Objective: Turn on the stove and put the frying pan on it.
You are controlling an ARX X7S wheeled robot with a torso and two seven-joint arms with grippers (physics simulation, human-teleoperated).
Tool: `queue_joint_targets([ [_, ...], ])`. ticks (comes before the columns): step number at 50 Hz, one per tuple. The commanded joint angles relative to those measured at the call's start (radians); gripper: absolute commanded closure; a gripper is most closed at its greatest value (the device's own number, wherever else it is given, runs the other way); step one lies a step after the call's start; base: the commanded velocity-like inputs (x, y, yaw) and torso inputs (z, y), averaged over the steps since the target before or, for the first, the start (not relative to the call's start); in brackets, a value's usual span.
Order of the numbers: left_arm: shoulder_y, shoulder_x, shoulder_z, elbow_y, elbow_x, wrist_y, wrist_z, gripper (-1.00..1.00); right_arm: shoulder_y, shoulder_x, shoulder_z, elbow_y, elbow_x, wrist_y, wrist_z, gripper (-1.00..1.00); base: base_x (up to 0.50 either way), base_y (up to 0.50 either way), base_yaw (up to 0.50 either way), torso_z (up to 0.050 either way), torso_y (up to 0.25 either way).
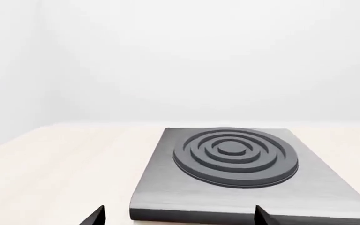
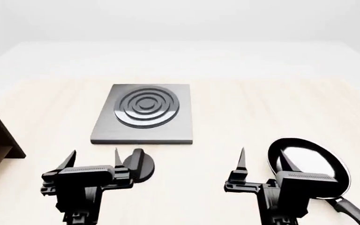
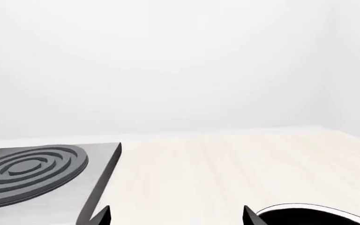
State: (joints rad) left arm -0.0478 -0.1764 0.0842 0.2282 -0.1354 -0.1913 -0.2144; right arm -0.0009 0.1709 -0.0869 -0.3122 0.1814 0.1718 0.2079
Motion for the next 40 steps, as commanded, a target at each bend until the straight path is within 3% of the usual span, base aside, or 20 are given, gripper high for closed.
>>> queue_joint_targets([
  [1,-0.053,-0.005,-0.024,-0.138,0.012,0.047,-0.028,-1.00,0.002,0.009,-0.010,0.008,0.002,-0.002,0.005,-1.00,0.00,0.00,0.00,0.000,0.000],
  [24,-0.157,0.009,0.011,-0.530,0.074,0.175,-0.065,-1.00,0.002,0.021,-0.024,0.014,0.014,0.000,0.017,-1.00,0.00,0.00,0.00,0.000,0.000],
  [40,-0.151,0.028,0.070,-0.535,0.085,0.169,-0.049,-1.00,0.003,0.035,-0.041,0.024,0.023,-0.010,0.027,-1.00,0.00,0.00,0.00,0.000,0.000],
])
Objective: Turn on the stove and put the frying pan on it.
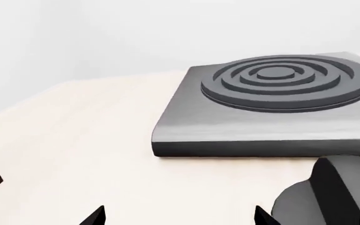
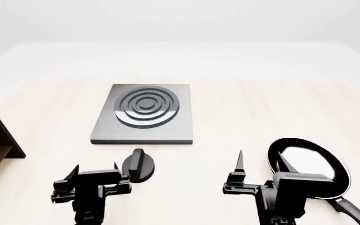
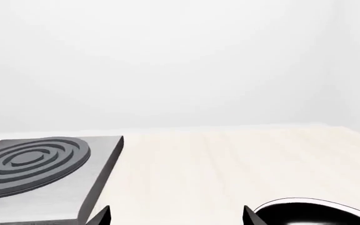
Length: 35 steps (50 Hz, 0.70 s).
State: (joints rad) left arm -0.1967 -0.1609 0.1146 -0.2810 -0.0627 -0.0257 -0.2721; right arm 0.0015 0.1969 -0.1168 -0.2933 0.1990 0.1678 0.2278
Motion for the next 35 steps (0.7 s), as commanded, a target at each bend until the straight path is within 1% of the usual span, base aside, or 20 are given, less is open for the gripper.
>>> queue_joint_targets([
  [1,-0.001,0.013,0.043,-0.024,0.012,0.000,0.011,-1.00,0.001,0.010,-0.012,0.007,0.007,-0.006,0.008,-1.00,0.00,0.00,0.00,0.000,0.000],
  [8,0.011,0.015,0.063,0.032,-0.014,-0.050,0.042,-1.00,0.001,0.016,-0.020,0.013,0.010,-0.013,0.014,-1.00,0.00,0.00,0.00,0.000,0.000],
  [17,0.017,0.011,0.148,0.100,0.018,-0.079,0.086,-1.00,0.003,0.024,-0.025,0.015,0.016,-0.014,0.021,-1.00,0.00,0.00,0.00,0.000,0.000],
  [22,0.028,-0.008,0.233,0.166,0.024,-0.112,0.177,-1.00,0.005,0.026,-0.027,0.019,0.019,-0.015,0.021,-1.00,0.00,0.00,0.00,0.000,0.000],
  [26,0.029,-0.009,0.238,0.205,0.021,-0.122,0.177,-1.00,0.007,0.028,-0.027,0.019,0.022,-0.014,0.023,-1.00,0.00,0.00,0.00,0.000,0.000],
  [30,0.038,-0.019,0.217,0.291,-0.009,-0.157,0.179,-1.00,0.009,0.030,-0.027,0.022,0.025,-0.015,0.023,-1.00,0.00,0.00,0.00,0.000,0.000],
  [35,0.063,-0.039,0.128,0.484,-0.085,-0.243,0.147,-1.00,0.016,0.031,-0.029,0.026,0.030,0.003,0.029,-1.00,0.00,0.00,0.00,0.000,0.000],
])
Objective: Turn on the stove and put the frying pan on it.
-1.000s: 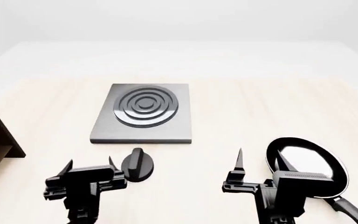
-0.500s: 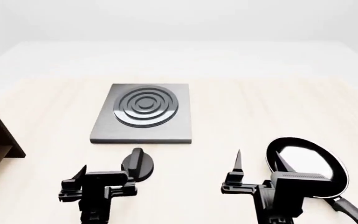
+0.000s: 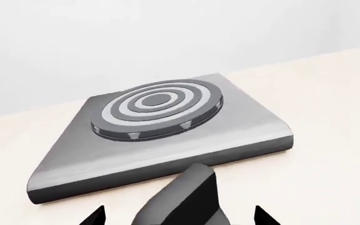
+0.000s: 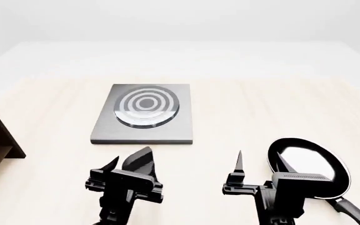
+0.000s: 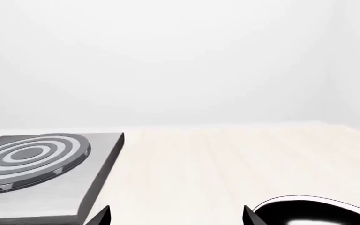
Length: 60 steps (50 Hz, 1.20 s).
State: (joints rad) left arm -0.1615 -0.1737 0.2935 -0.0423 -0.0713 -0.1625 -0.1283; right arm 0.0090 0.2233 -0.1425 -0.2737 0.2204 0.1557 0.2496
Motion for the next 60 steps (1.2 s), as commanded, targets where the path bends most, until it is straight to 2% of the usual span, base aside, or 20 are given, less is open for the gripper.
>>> queue_joint_targets([
  [1,0.031,-0.029,-0.064,0.267,-0.084,-0.117,-0.005,-1.00,0.011,0.006,-0.005,0.009,0.008,0.020,0.007,-1.00,0.00,0.00,0.00,0.000,0.000],
  [5,0.050,-0.042,-0.138,0.380,-0.122,-0.171,-0.053,-1.00,0.017,0.010,0.002,0.001,0.041,0.046,-0.002,-1.00,0.00,0.00,0.00,0.000,0.000],
  [9,0.067,-0.058,-0.167,0.446,-0.138,-0.210,-0.071,-1.00,0.017,0.018,-0.010,-0.017,0.041,0.073,-0.001,-1.00,0.00,0.00,0.00,0.000,0.000],
  [18,0.100,-0.080,-0.195,0.472,-0.141,-0.204,-0.089,-1.00,0.064,0.063,0.044,-0.120,0.124,0.215,0.015,-1.00,0.00,0.00,0.00,0.000,0.000],
  [21,0.102,-0.083,-0.202,0.468,-0.141,-0.199,-0.094,-1.00,0.083,0.099,0.031,-0.149,0.096,0.245,0.017,-1.00,0.00,0.00,0.00,0.000,0.000],
  [23,0.103,-0.083,-0.203,0.465,-0.140,-0.194,-0.096,-1.00,0.111,0.155,-0.004,-0.169,0.162,0.310,-0.085,-1.00,0.00,0.00,0.00,0.000,0.000],
  [25,0.107,-0.083,-0.199,0.456,-0.136,-0.183,-0.096,-1.00,0.123,0.152,0.031,-0.178,0.212,0.312,-0.100,-1.00,0.00,0.00,0.00,0.000,0.000],
  [29,0.109,-0.084,-0.193,0.444,-0.134,-0.175,-0.095,-1.00,0.150,0.181,0.034,-0.214,0.211,0.385,-0.073,-1.00,0.00,0.00,0.00,0.000,0.000],
  [33,0.106,-0.088,-0.195,0.444,-0.133,-0.177,-0.100,-1.00,0.165,0.240,-0.006,-0.247,0.139,0.367,-0.090,-1.00,0.00,0.00,0.00,0.000,0.000],
  [38,0.102,-0.086,-0.199,0.428,-0.143,-0.173,-0.099,-1.00,0.218,0.324,-0.026,-0.322,0.141,0.498,-0.104,-1.00,0.00,0.00,0.00,0.000,0.000],
  [40,0.100,-0.084,-0.194,0.418,-0.140,-0.167,-0.100,-1.00,0.256,0.345,-0.001,-0.358,0.191,0.600,-0.104,-1.00,0.00,0.00,0.00,0.000,0.000],
  [42,0.101,-0.086,-0.192,0.420,-0.140,-0.167,-0.100,-1.00,0.284,0.378,-0.018,-0.381,0.167,0.622,-0.103,-1.00,0.00,0.00,0.00,0.000,0.000],
  [47,0.100,-0.089,-0.190,0.417,-0.138,-0.168,-0.104,-1.00,0.426,0.452,-0.083,-0.387,0.151,0.811,-0.113,-1.00,0.00,0.00,0.00,0.000,0.000],
  [48,0.099,-0.088,-0.188,0.412,-0.138,-0.165,-0.104,-1.00,0.469,0.484,-0.132,-0.383,0.126,0.844,-0.125,-1.00,0.00,0.00,0.00,0.000,0.000],
  [51,0.098,-0.087,-0.183,0.405,-0.137,-0.162,-0.104,-1.00,0.512,0.540,-0.213,-0.402,0.079,0.852,-0.147,-1.00,0.00,0.00,0.00,0.000,0.000],
  [52,0.098,-0.088,-0.181,0.406,-0.138,-0.164,-0.103,-1.00,0.543,0.592,-0.288,-0.410,0.028,0.831,-0.174,-1.00,0.00,0.00,0.00,0.000,0.000],
  [60,0.098,-0.094,-0.183,0.407,-0.134,-0.160,-0.112,-1.00,0.681,0.666,-0.394,-0.394,0.031,0.942,-0.306,-1.00,0.00,0.00,0.00,0.000,0.000],
])
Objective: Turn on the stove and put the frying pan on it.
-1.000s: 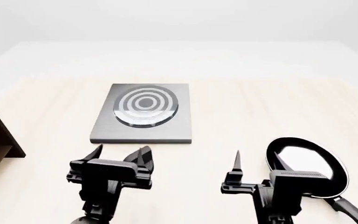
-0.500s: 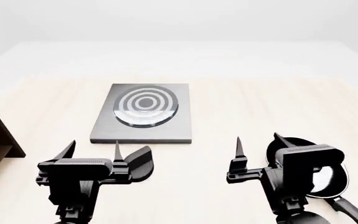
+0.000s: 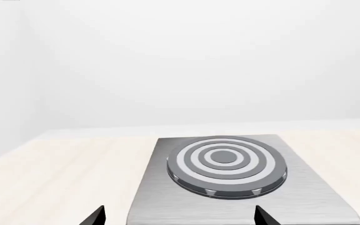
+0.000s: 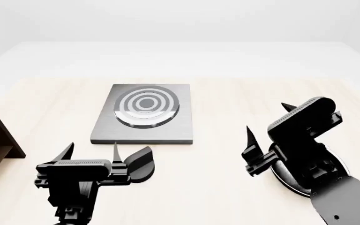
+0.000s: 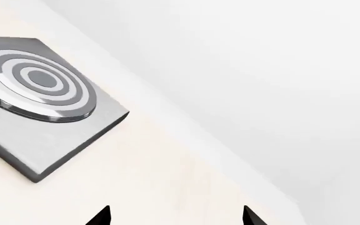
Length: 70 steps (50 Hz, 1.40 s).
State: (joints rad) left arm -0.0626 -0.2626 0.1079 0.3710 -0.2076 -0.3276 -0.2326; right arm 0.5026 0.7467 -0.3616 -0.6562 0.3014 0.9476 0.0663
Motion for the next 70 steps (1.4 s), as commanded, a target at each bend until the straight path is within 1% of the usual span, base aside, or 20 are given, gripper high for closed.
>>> queue_joint_targets([
  [1,-0.003,-0.005,0.004,-0.008,0.004,0.006,-0.009,-1.00,0.208,0.153,-0.211,-0.002,-0.069,0.163,-0.134,-1.00,0.00,0.00,0.00,0.000,0.000],
  [6,-0.004,-0.004,0.011,-0.016,0.002,0.011,-0.007,-1.00,0.299,0.191,-0.308,-0.007,-0.070,0.308,-0.217,-1.00,0.00,0.00,0.00,0.000,0.000],
  [7,-0.004,-0.005,0.011,-0.018,0.000,0.013,-0.004,-1.00,0.337,0.186,-0.342,0.012,-0.075,0.396,-0.228,-1.00,0.00,0.00,0.00,0.000,0.000],
  [10,-0.004,-0.006,0.011,-0.019,-0.003,0.016,-0.004,-1.00,0.342,0.198,-0.354,0.017,-0.069,0.400,-0.246,-1.00,0.00,0.00,0.00,0.000,0.000],
  [11,-0.002,-0.007,0.010,-0.022,-0.004,0.020,-0.003,-1.00,0.361,0.199,-0.383,0.036,-0.068,0.460,-0.259,-1.00,0.00,0.00,0.00,0.000,0.000],
  [15,-0.003,-0.010,0.009,-0.031,-0.004,0.023,-0.005,-1.00,0.379,0.244,-0.464,0.022,-0.062,0.499,-0.306,-1.00,0.00,0.00,0.00,0.000,0.000],
  [17,-0.005,-0.010,0.010,-0.030,-0.004,0.020,-0.007,-1.00,0.384,0.261,-0.501,0.028,-0.083,0.476,-0.301,-1.00,0.00,0.00,0.00,0.000,0.000],
  [20,-0.009,-0.010,0.013,-0.030,-0.004,0.019,-0.009,-1.00,0.424,0.264,-0.528,0.057,-0.093,0.502,-0.318,-1.00,0.00,0.00,0.00,0.000,0.000],
  [23,-0.010,-0.011,0.011,-0.030,-0.005,0.021,-0.011,-1.00,0.437,0.282,-0.539,0.032,-0.067,0.533,-0.358,-1.00,0.00,0.00,0.00,0.000,0.000],
  [25,-0.008,-0.013,0.008,-0.035,-0.007,0.028,-0.010,-1.00,0.406,0.299,-0.536,0.009,-0.032,0.559,-0.384,-1.00,0.00,0.00,0.00,0.000,0.000],
  [27,-0.005,-0.014,0.004,-0.037,-0.010,0.032,-0.011,-1.00,0.366,0.320,-0.558,0.017,-0.030,0.557,-0.376,-1.00,0.00,0.00,0.00,0.000,0.000],
  [33,-0.002,-0.017,0.002,-0.036,-0.012,0.033,-0.016,-1.00,0.302,0.327,-0.499,0.037,0.008,0.566,-0.368,-1.00,0.00,0.00,0.00,0.000,0.000],
  [35,-0.004,-0.016,0.004,-0.039,-0.012,0.034,-0.017,-1.00,0.294,0.326,-0.488,0.034,0.033,0.601,-0.381,-1.00,0.00,0.00,0.00,0.000,0.000],
  [42,-0.001,-0.019,0.006,-0.036,-0.014,0.034,-0.020,-1.00,0.221,0.340,-0.406,0.021,0.092,0.590,-0.379,-1.00,0.00,0.00,0.00,0.000,0.000],
  [51,-0.004,-0.021,0.007,-0.041,-0.016,0.035,-0.025,-1.00,0.119,0.358,-0.340,0.106,0.103,0.527,-0.331,-1.00,0.00,0.00,0.00,0.000,0.000],
  [70,-0.009,-0.025,0.022,-0.045,-0.010,0.028,-0.037,-1.00,0.073,0.392,-0.278,0.219,0.095,0.490,-0.285,-1.00,0.00,0.00,0.00,0.000,0.000],
])
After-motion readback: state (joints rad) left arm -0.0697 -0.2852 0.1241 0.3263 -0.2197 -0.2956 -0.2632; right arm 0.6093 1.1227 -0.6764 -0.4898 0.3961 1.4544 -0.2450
